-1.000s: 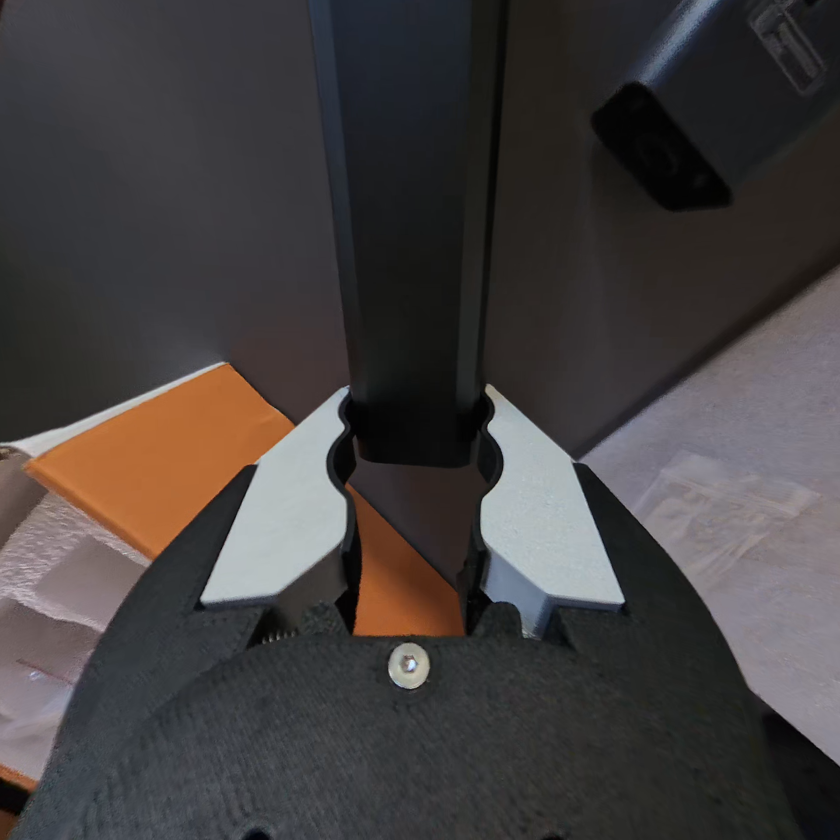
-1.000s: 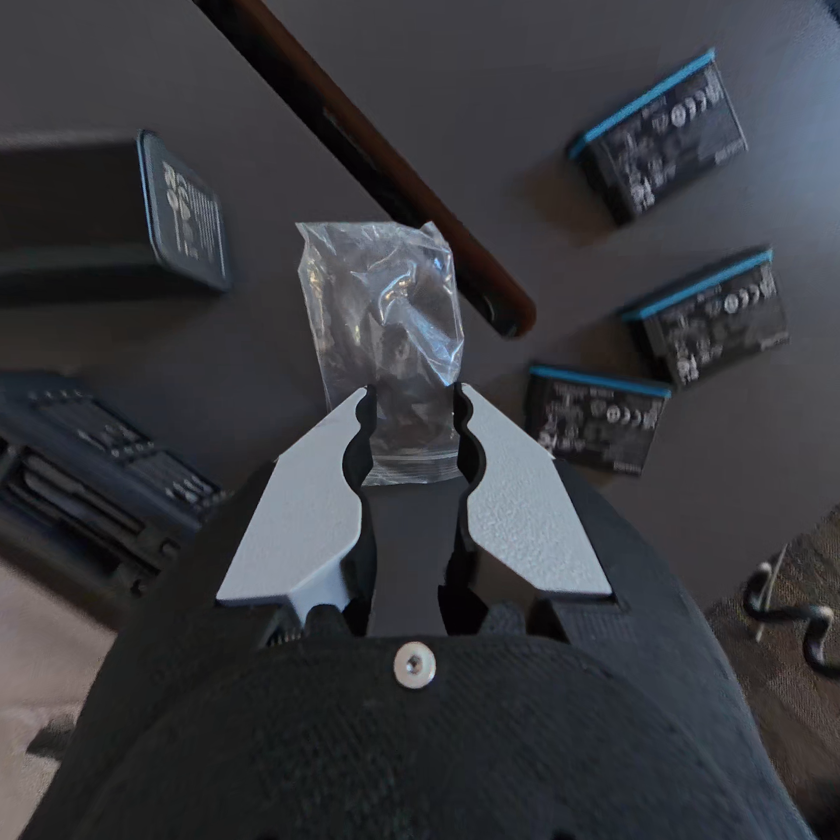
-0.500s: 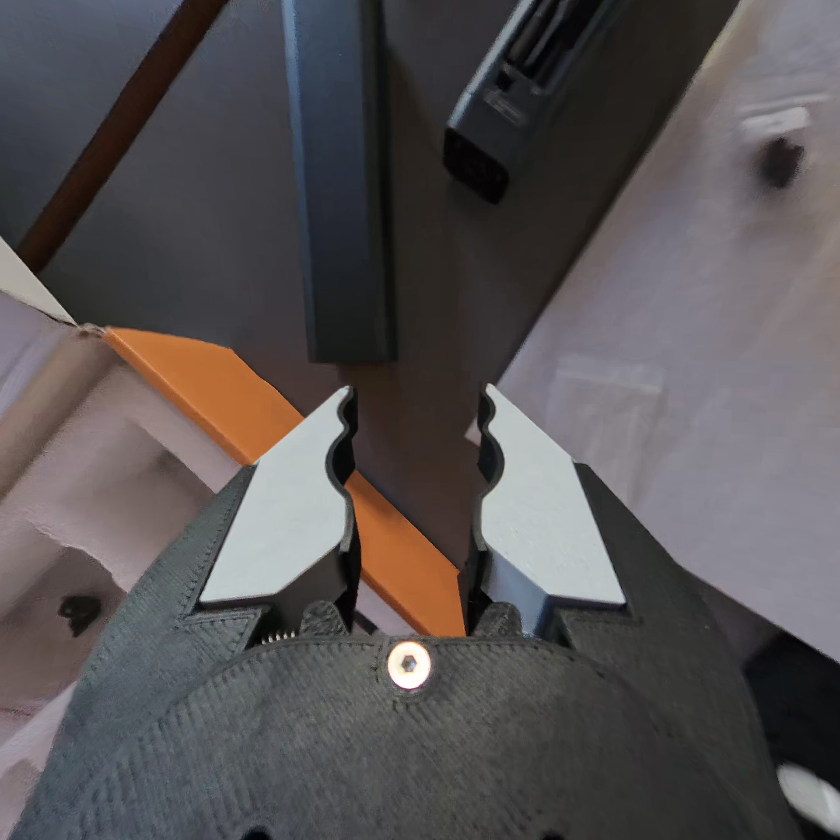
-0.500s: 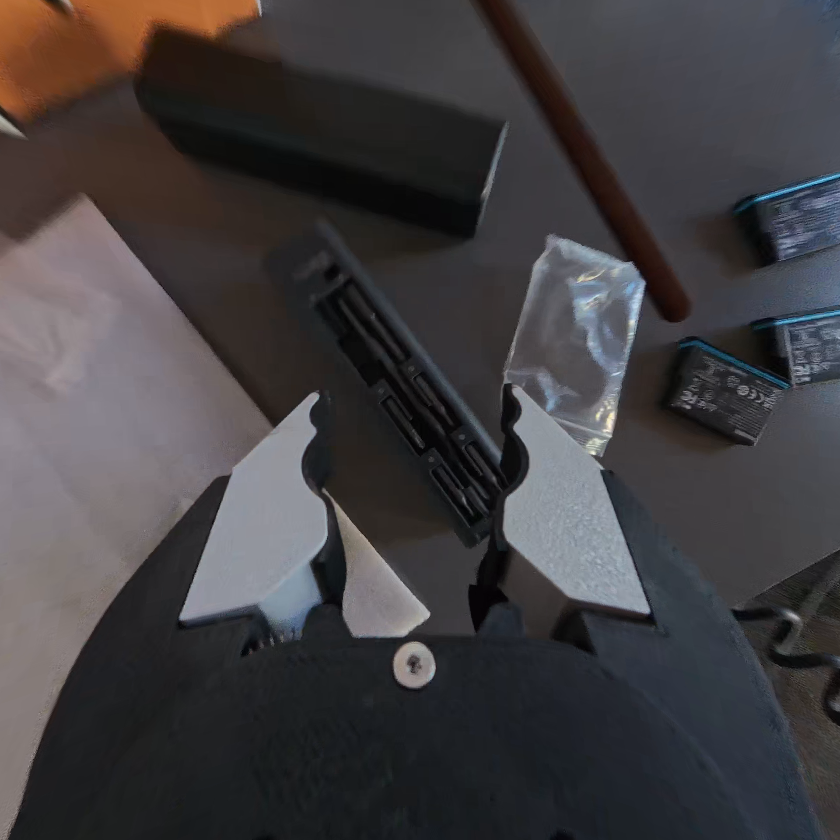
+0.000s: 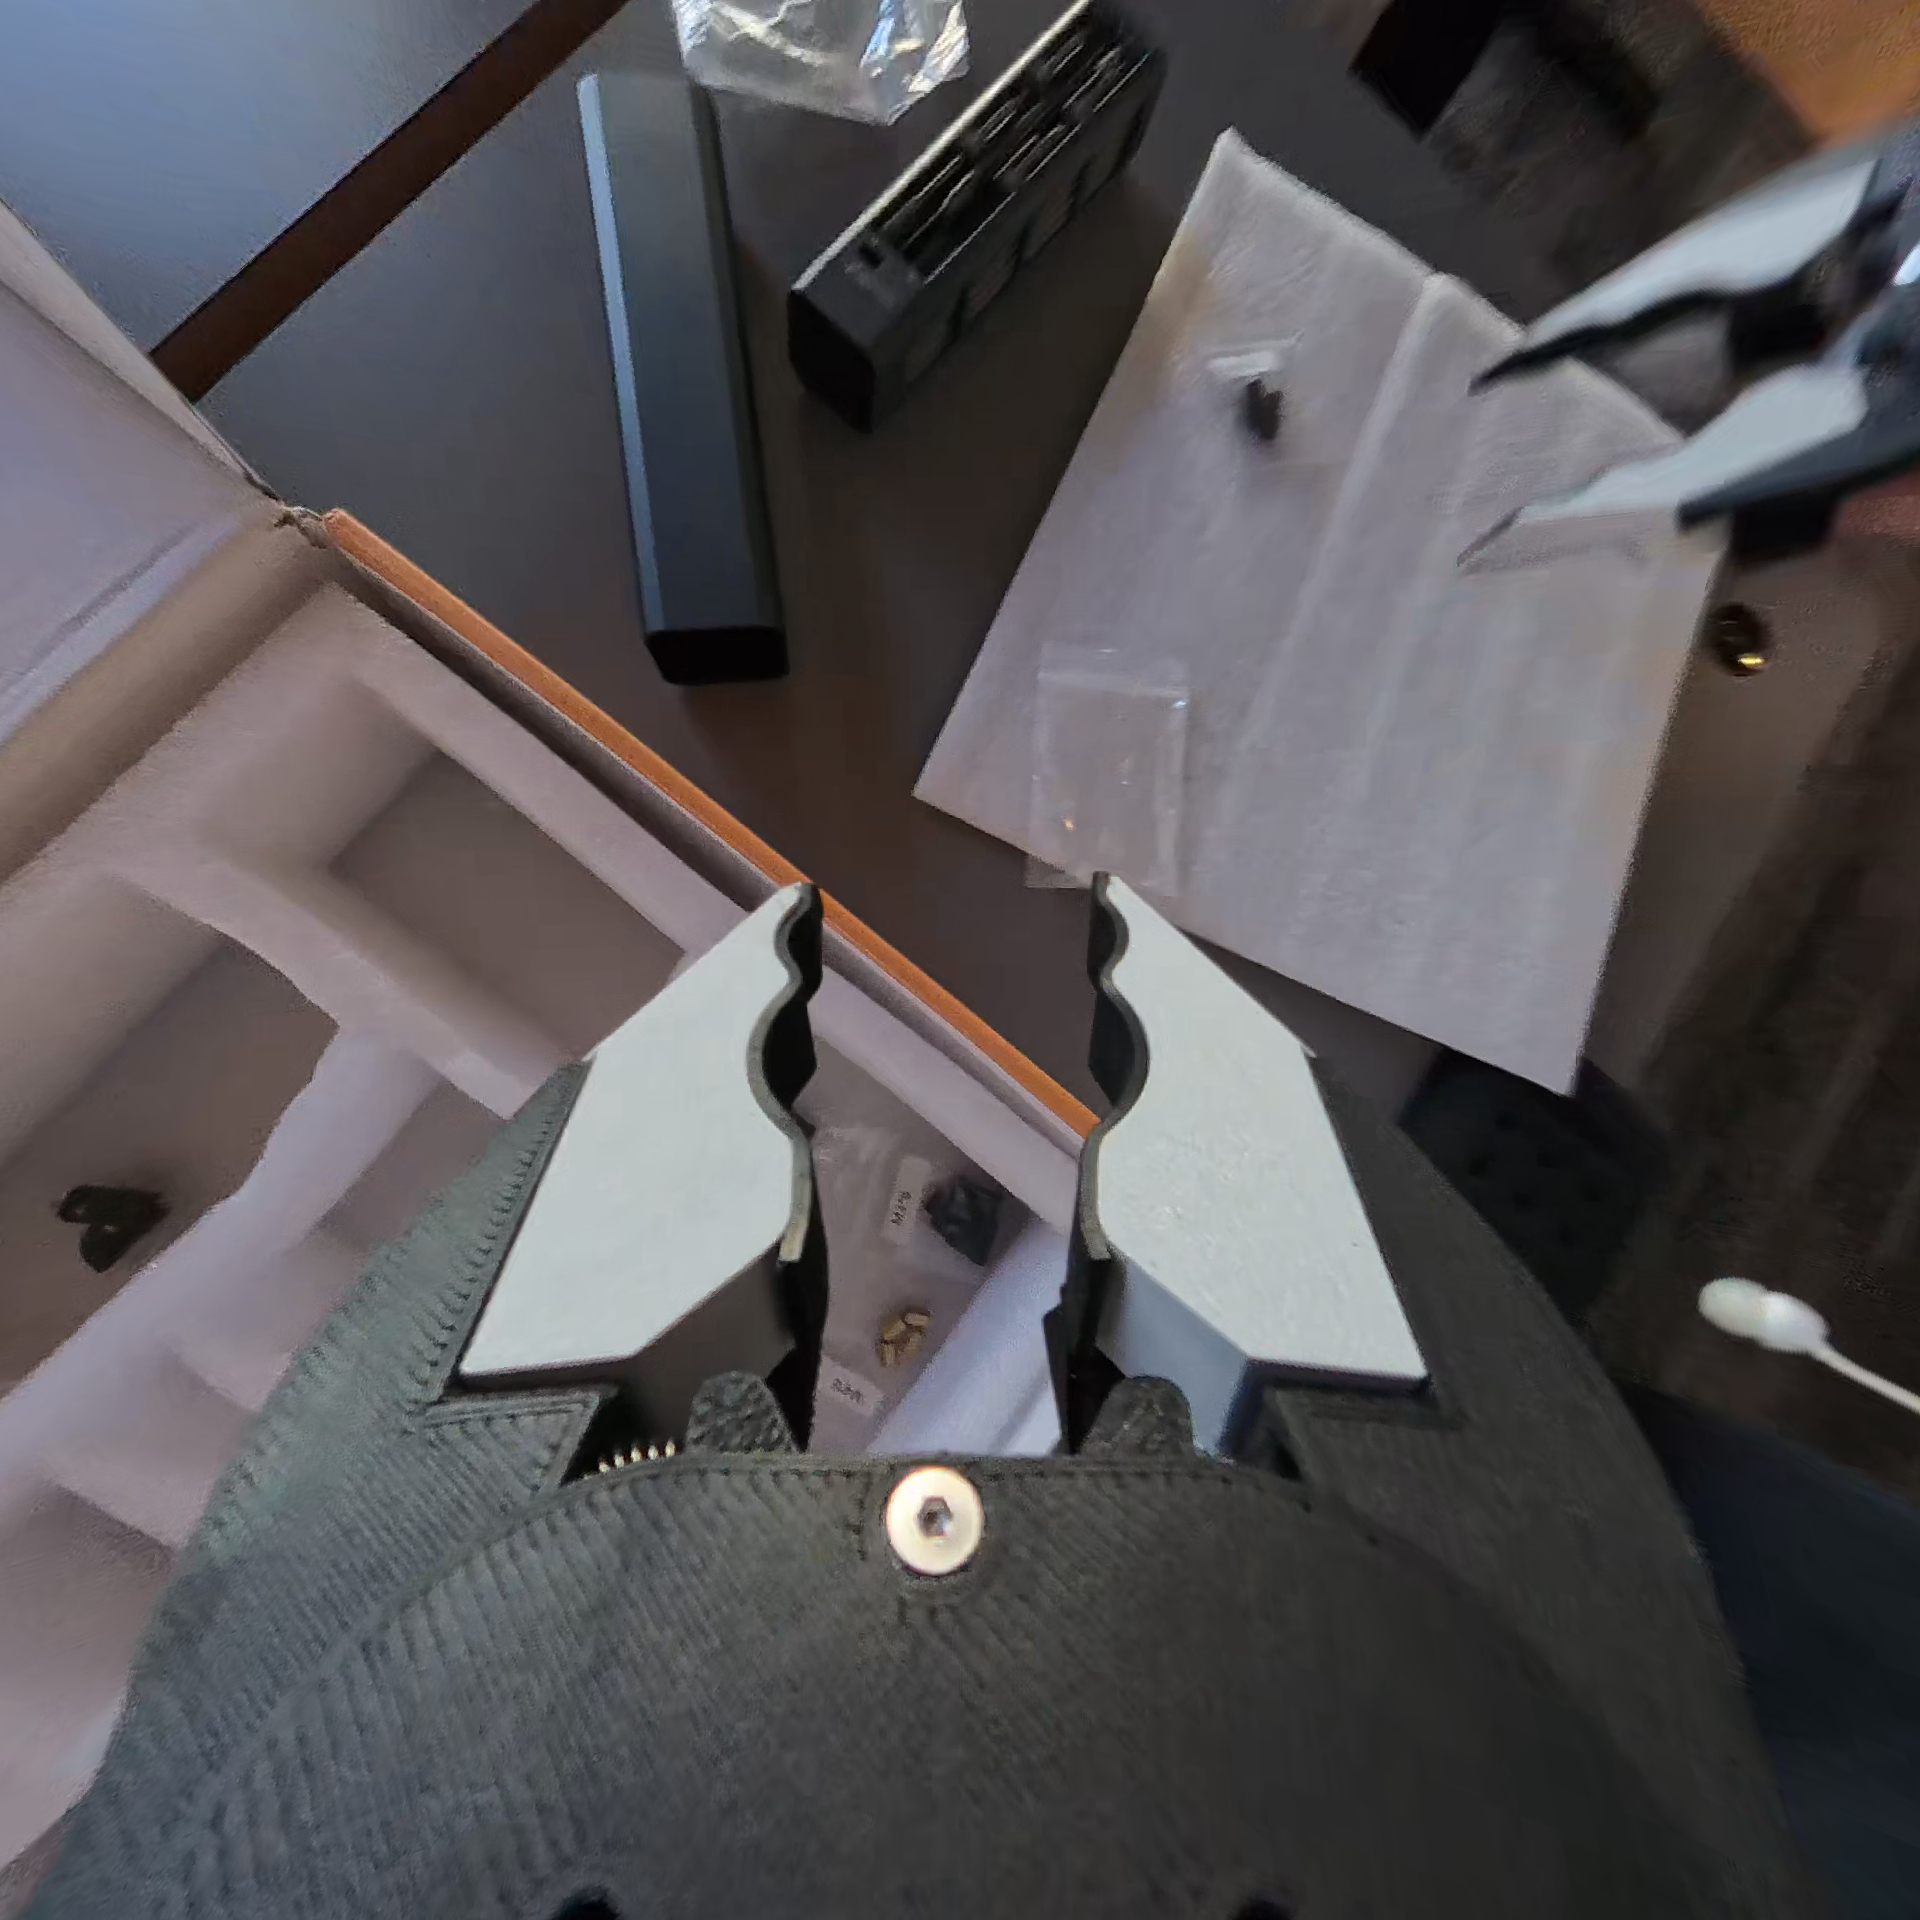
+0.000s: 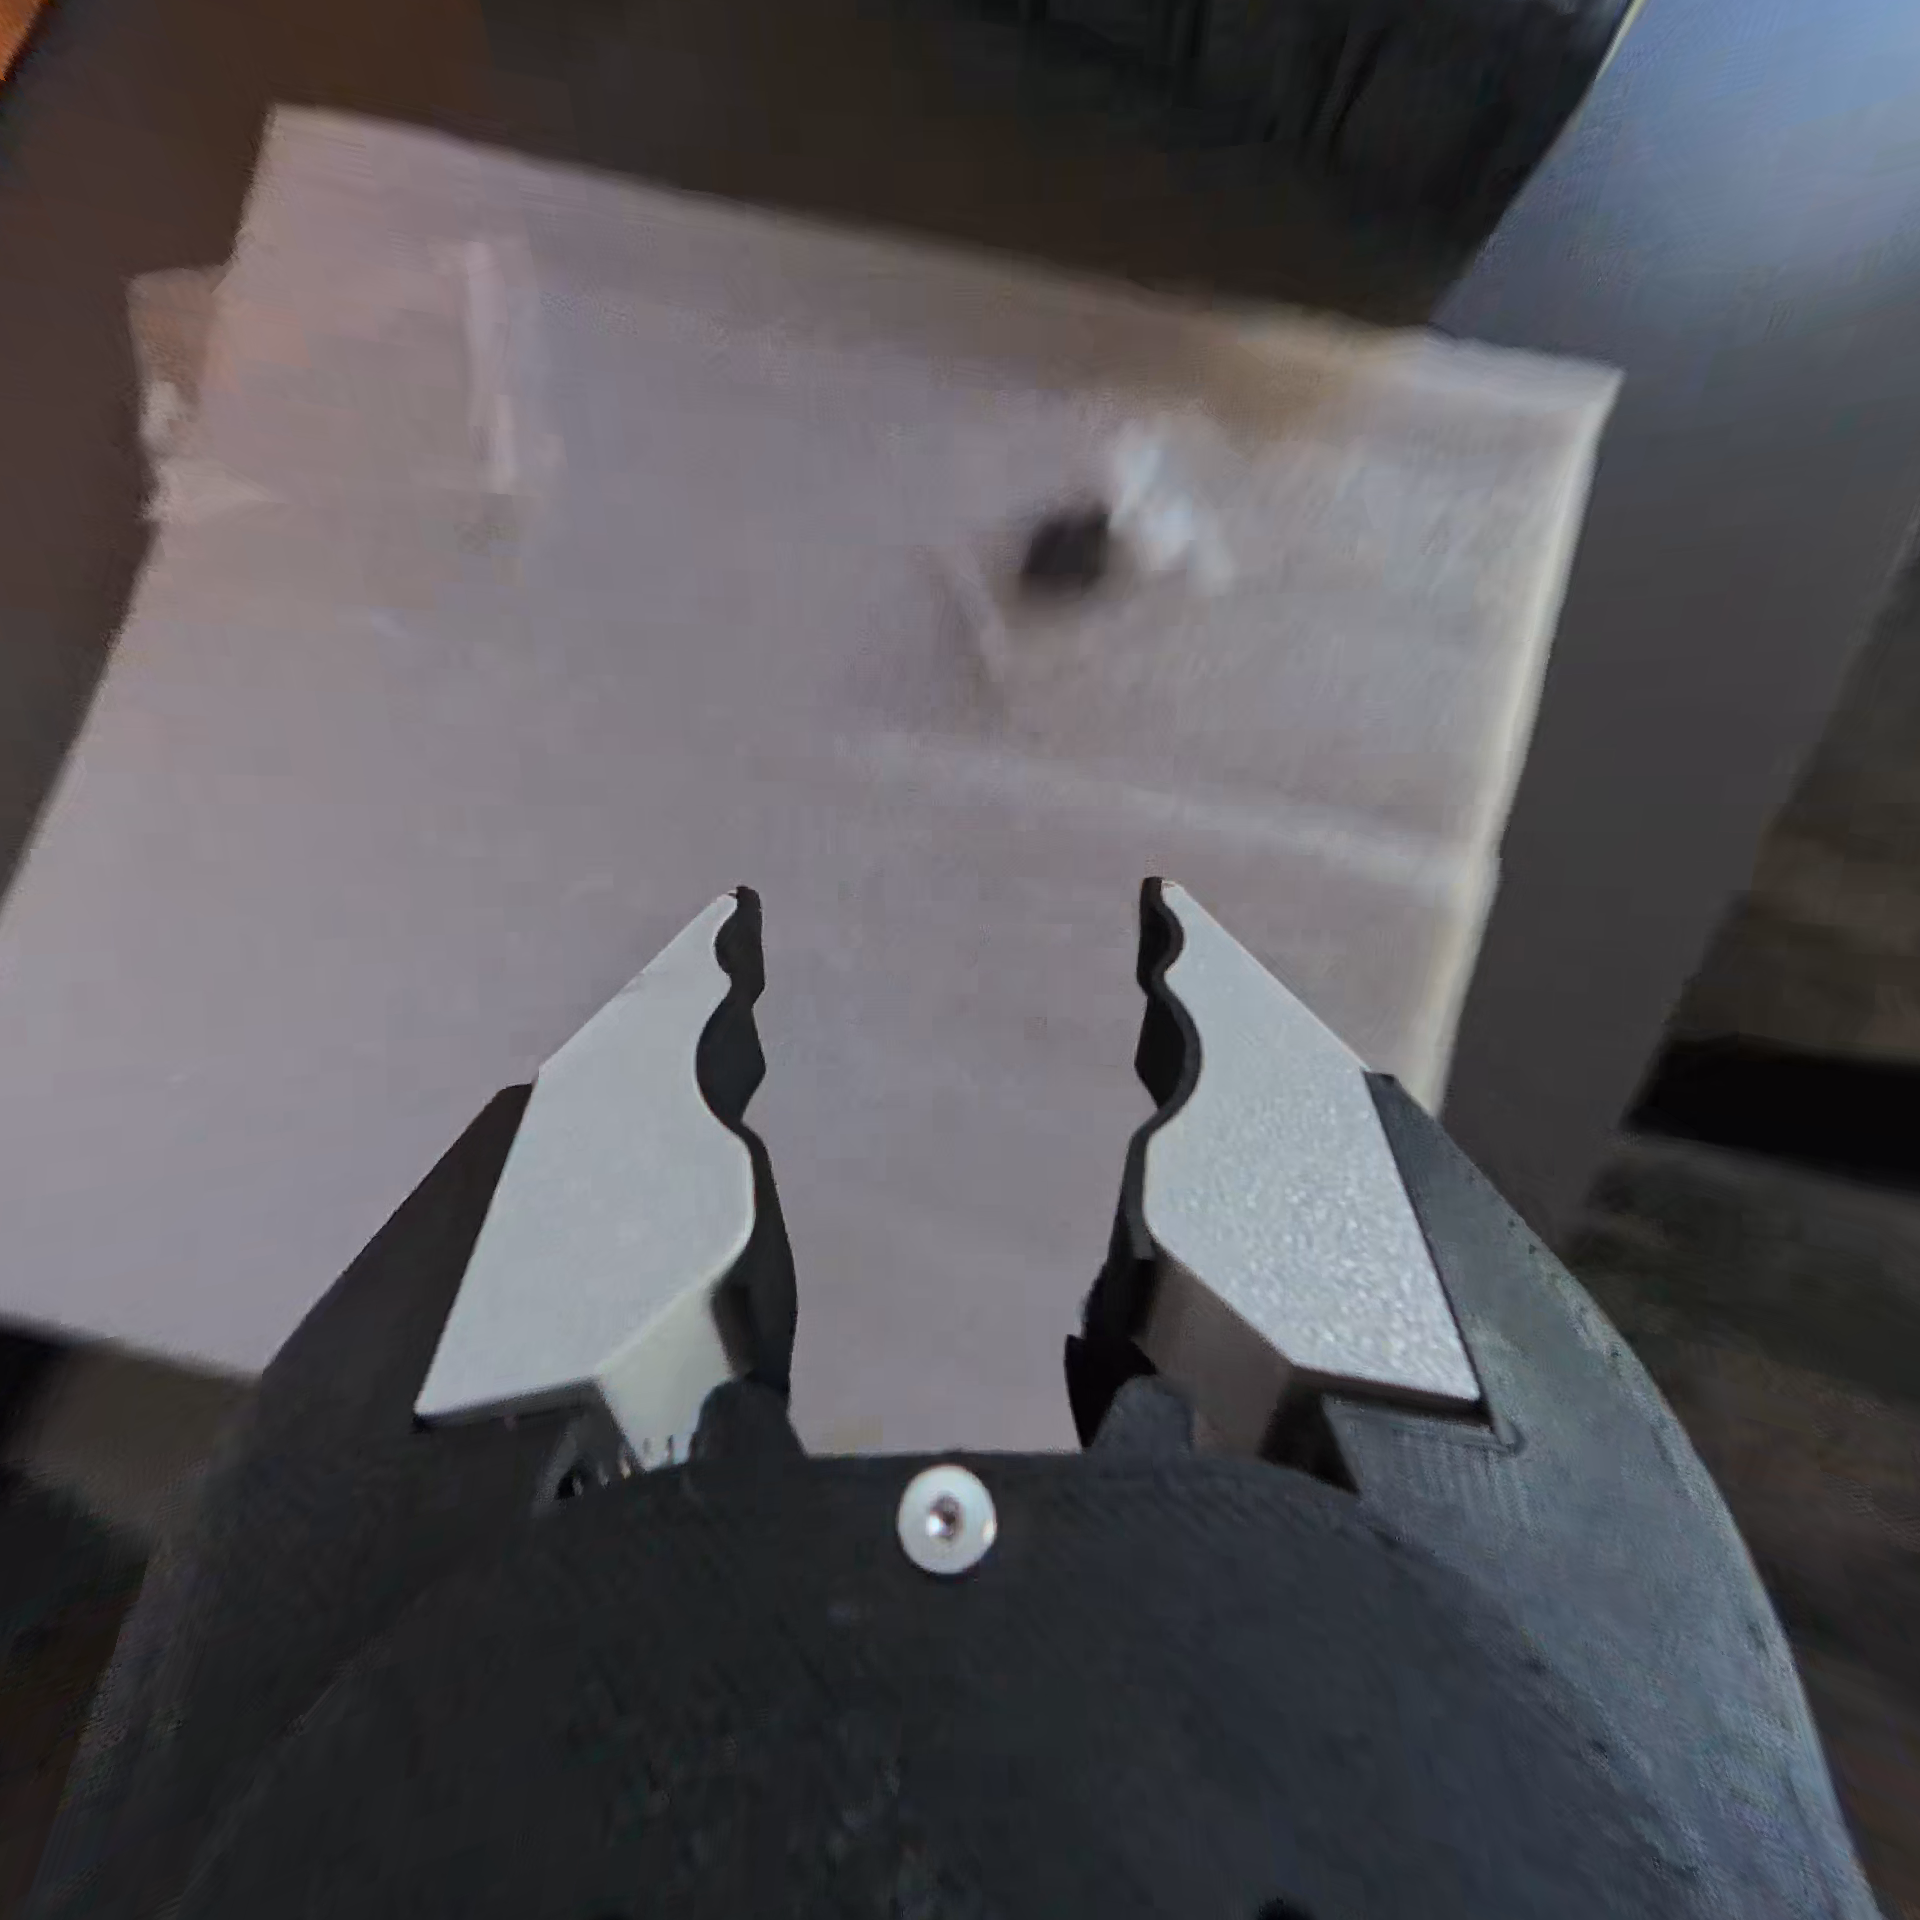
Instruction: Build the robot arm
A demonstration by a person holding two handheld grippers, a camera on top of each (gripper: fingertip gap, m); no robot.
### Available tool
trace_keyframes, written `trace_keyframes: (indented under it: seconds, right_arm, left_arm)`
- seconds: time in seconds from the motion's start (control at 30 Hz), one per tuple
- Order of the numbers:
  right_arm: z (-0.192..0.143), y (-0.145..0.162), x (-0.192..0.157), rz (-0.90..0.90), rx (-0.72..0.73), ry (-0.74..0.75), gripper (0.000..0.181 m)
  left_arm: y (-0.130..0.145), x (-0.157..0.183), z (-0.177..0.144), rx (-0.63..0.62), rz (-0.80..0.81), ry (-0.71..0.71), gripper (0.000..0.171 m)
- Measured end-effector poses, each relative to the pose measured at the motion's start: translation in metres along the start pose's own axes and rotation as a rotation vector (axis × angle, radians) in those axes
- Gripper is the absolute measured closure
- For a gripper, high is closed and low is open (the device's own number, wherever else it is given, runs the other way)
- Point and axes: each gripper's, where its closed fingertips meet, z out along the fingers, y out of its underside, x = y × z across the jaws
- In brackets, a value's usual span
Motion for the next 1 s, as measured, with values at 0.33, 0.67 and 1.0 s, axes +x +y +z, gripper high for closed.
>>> trace_keyframes:
  seconds: [0.33,0.67,1.0]
  right_arm:
    - [-0.001,0.046,-0.063,0.194,-0.045,0.185,0.120]
    - [-0.300,0.076,-0.013,0.466,0.379,0.544,0.084]
    - [-0.615,0.255,0.038,0.570,0.680,0.774,0.043]
  left_arm:
    - [0.010,0.024,-0.071,0.012,0.025,0.040,0.119]
    - [-0.118,0.162,-0.147,0.388,0.347,0.162,0.091]
    - [-0.270,0.500,-0.041,0.529,0.374,0.599,0.038]
